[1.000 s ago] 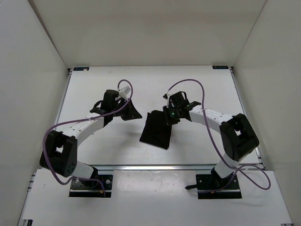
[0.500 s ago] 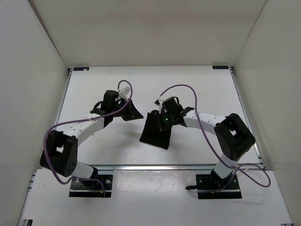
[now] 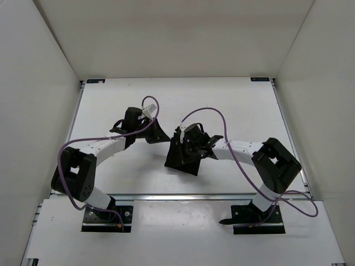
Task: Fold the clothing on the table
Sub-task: Fold the skirt
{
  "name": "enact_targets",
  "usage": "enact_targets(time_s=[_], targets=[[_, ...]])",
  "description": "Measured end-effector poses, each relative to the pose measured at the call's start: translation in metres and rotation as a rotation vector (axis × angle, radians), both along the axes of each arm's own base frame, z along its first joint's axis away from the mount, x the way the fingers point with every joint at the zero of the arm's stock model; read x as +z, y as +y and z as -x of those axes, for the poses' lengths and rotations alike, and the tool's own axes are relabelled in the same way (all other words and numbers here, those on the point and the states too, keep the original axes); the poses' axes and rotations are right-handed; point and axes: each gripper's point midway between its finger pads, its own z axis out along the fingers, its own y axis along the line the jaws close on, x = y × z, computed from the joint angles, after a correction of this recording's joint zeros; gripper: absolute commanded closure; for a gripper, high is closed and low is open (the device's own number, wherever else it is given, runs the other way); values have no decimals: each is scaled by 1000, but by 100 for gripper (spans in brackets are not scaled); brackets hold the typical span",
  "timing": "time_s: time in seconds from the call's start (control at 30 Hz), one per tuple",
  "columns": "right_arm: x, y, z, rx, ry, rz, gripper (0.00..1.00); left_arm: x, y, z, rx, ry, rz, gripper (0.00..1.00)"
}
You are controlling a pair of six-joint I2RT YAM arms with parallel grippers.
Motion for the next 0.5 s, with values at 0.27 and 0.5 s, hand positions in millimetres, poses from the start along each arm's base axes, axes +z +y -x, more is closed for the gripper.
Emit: enact_targets(time_s=[0.27,0.5], targets=[[-9,-4,4,-22,10,19,100,-9,6,16,-12,25,-25,100],[44,-58,-68,-234,-123,-53,100,-6,-8,27,-49,37,-18,100]])
